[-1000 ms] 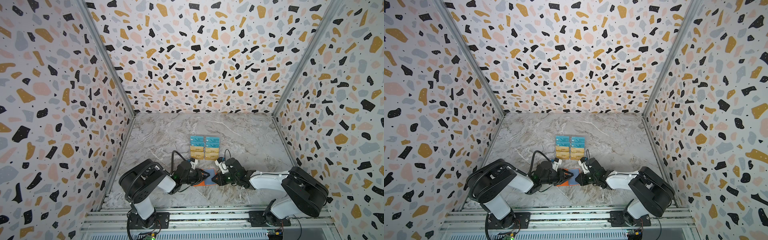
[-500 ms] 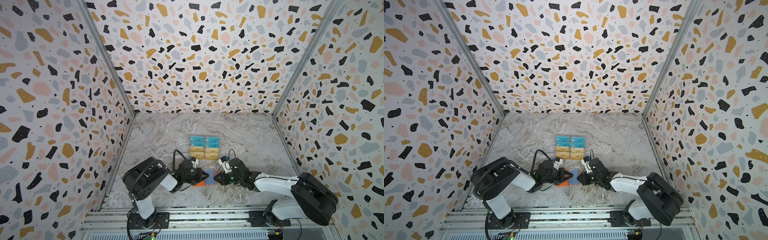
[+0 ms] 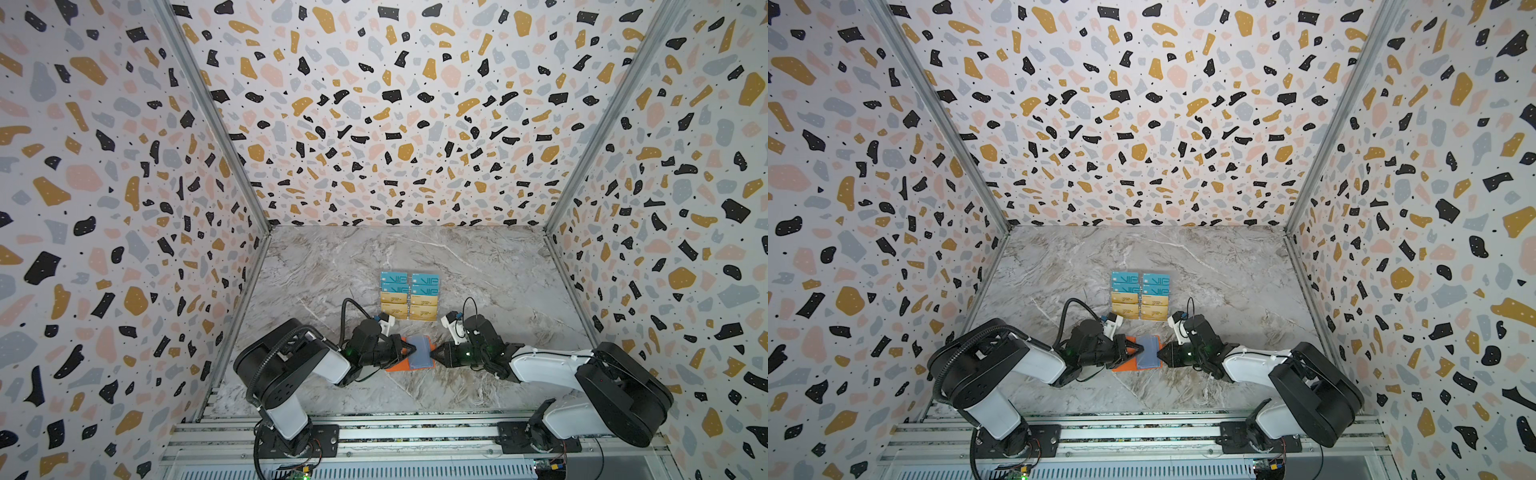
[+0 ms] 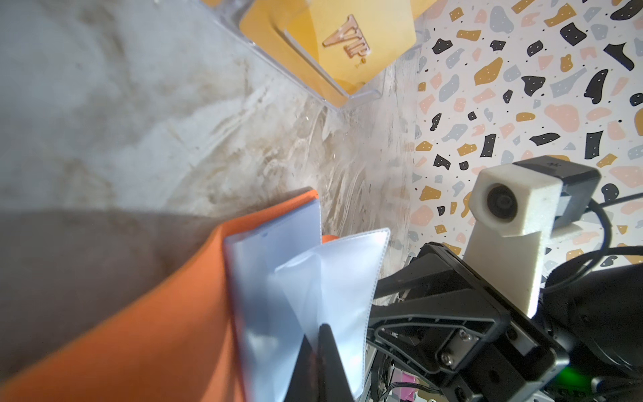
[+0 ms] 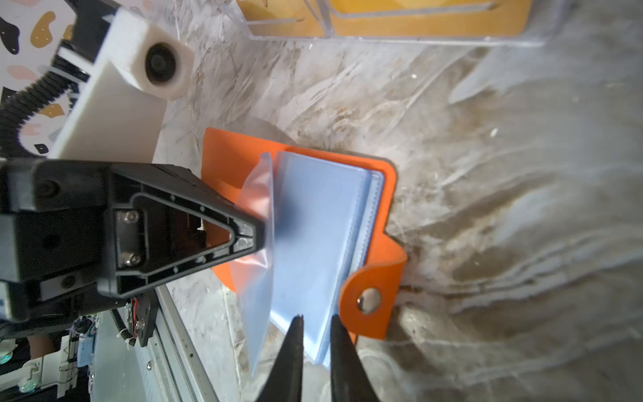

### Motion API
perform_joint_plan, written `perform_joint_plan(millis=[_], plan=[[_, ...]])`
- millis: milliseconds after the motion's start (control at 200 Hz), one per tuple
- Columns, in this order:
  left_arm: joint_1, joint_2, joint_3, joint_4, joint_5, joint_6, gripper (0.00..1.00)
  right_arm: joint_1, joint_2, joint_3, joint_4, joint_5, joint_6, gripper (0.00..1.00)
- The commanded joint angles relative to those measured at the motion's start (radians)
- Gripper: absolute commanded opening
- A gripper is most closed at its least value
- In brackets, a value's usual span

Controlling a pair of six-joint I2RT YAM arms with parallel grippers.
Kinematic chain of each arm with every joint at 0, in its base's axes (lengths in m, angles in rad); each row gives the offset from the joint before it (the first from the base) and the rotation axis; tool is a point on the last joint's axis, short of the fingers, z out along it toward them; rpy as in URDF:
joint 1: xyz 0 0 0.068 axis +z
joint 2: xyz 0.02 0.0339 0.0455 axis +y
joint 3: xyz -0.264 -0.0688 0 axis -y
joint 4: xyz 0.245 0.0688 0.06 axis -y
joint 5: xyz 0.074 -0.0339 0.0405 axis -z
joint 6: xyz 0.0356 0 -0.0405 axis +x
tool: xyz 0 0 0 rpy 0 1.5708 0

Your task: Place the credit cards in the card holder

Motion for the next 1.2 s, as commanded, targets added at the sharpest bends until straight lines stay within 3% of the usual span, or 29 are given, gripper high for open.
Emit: perform_joint_plan(millis=[0,315,571,731,971,1196], plan=[[0.004,-0.017,-0.015,0.027,0.027,0.027,0.0,0.017,0.016,0.034,0.029,-0.034,-0.039,0.18],[0.004,0.005,-0.016,0.055,0.057,0.025,0.02,0.049,0.074,0.052,0.109,-0.084,-0.051,0.18],[0.004,-0.039,-0.013,-0.024,0.042,0.04,0.45,0.051,0.117,0.068,0.129,-0.1,-0.059,0.18],[0.006,-0.105,0.011,-0.157,0.032,0.079,0.57,0.051,0.129,0.07,0.137,-0.103,-0.064,0.18],[0.019,-0.284,0.104,-0.605,-0.096,0.261,0.59,0.051,0.139,0.084,0.141,-0.112,-0.071,0.18],[0.054,-0.404,0.095,-0.728,-0.181,0.263,0.47,0.086,0.168,0.13,0.141,-0.122,-0.092,0.18]])
